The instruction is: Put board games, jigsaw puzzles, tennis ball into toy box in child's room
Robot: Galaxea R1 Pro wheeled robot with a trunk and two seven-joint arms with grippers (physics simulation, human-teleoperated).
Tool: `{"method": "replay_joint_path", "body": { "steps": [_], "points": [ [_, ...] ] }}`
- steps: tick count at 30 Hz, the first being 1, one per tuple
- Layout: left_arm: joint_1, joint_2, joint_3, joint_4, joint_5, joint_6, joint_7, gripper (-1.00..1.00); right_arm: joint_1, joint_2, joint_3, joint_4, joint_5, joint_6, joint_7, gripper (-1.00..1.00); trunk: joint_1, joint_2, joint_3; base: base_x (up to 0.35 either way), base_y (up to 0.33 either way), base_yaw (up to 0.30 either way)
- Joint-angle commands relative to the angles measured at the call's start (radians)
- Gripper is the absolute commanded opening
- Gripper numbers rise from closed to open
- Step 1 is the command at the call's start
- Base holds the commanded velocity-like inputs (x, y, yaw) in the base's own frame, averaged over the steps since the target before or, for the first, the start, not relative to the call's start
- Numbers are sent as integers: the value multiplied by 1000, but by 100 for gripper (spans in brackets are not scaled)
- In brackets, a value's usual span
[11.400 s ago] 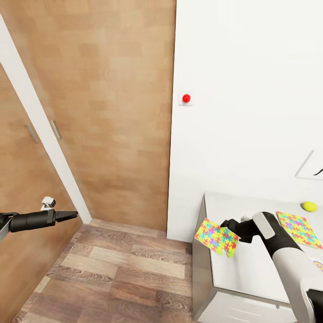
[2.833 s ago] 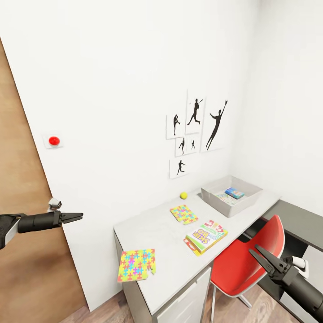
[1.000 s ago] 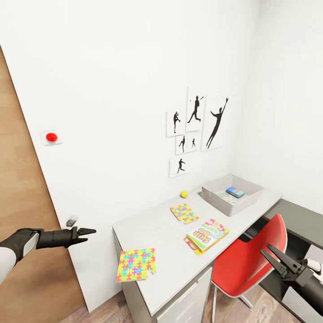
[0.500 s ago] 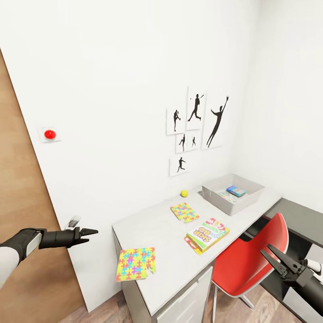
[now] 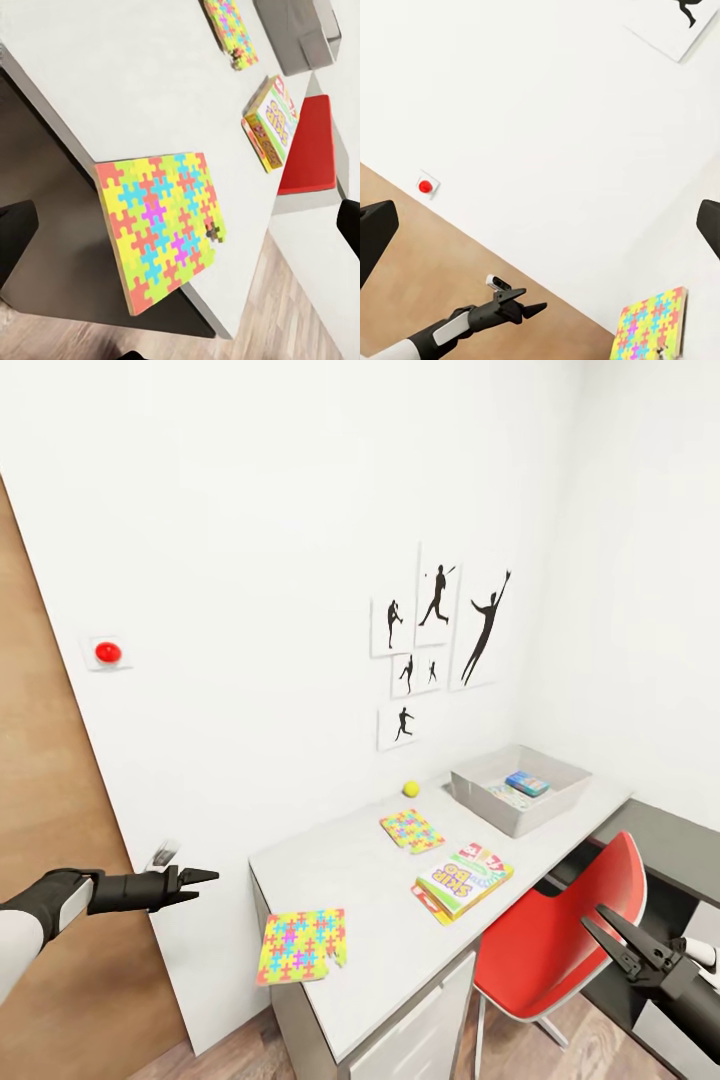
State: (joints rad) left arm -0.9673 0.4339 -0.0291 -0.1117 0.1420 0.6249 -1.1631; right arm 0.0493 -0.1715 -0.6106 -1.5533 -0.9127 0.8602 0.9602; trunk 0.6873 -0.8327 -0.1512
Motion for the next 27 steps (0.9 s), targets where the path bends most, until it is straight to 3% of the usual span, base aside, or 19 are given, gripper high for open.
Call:
{"method": "replay_joint_path", "body": {
  "steps": [1, 17, 27],
  "points": [
    [-1, 0, -3, 0, 7, 11, -1, 100, 0, 0, 0, 0, -3, 5, 0, 100, 4, -8, -5, 0, 0, 0],
    [1, -18, -2, 5, 8, 10, 6, 100, 0, -1, -19, 0, -4, 6, 0, 100, 66, -120, -55, 0, 0, 0],
    [1, -29, 4, 51, 15, 10, 6, 100, 0, 0, -28, 0, -3, 35, 1, 100, 104, -190, -86, 0, 0, 0]
  ]
}}
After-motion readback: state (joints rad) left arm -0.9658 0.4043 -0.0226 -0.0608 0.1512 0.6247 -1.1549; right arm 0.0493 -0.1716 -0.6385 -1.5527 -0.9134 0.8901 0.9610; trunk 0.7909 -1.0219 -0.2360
